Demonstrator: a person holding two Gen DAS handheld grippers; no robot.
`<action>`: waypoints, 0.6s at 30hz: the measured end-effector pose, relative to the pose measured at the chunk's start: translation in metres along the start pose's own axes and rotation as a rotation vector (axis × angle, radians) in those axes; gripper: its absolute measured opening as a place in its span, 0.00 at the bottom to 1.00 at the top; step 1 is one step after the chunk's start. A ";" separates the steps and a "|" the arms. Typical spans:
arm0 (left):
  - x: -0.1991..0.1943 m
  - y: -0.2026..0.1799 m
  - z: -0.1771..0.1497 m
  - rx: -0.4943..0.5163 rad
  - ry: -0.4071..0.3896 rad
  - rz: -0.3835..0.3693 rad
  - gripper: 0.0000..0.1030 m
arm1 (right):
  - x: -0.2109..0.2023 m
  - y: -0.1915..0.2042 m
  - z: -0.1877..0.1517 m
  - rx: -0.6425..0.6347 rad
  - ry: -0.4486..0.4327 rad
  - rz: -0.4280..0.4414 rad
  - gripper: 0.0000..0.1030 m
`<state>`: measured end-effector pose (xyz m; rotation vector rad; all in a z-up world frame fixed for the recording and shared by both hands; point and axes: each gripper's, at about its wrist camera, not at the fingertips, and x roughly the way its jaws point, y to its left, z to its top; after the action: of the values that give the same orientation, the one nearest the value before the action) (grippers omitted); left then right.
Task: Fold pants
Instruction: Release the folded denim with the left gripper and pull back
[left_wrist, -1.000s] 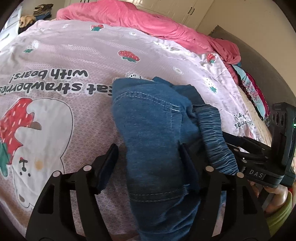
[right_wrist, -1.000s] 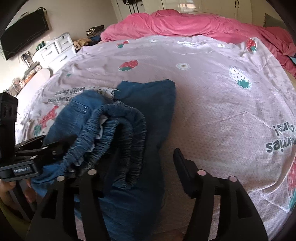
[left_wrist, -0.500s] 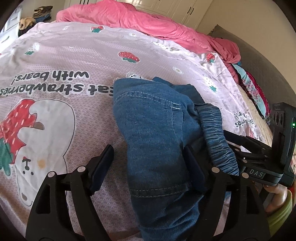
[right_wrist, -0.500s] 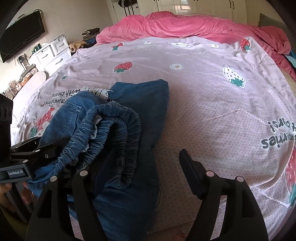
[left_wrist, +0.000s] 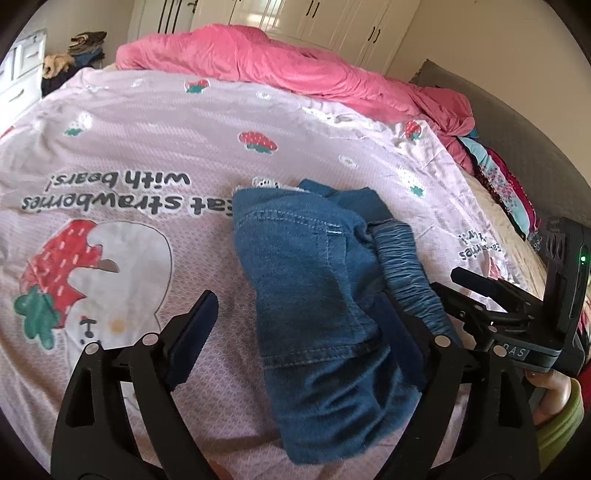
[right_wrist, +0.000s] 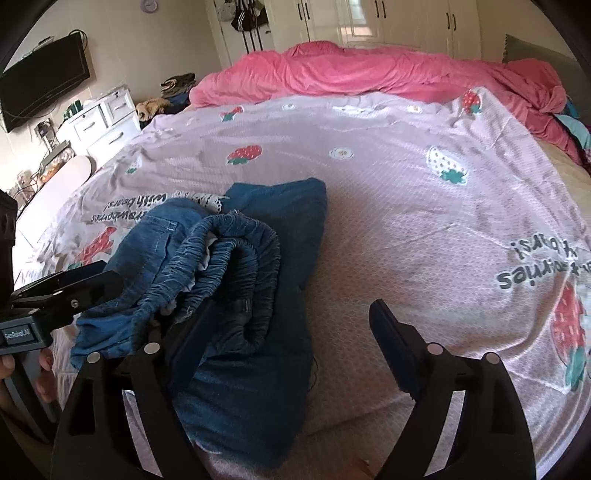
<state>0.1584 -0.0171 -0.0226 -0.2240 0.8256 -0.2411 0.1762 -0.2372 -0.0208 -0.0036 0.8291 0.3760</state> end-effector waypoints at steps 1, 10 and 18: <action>-0.004 -0.001 0.000 0.003 -0.008 0.002 0.80 | -0.004 0.000 -0.001 0.005 -0.011 0.001 0.81; -0.046 -0.008 -0.009 0.013 -0.083 0.020 0.91 | -0.051 0.004 -0.012 0.004 -0.134 -0.018 0.82; -0.080 -0.017 -0.030 0.031 -0.121 0.043 0.91 | -0.097 0.017 -0.024 -0.013 -0.226 -0.034 0.96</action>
<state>0.0815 -0.0128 0.0187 -0.1900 0.7053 -0.1976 0.0941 -0.2566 0.0350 0.0125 0.6027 0.3425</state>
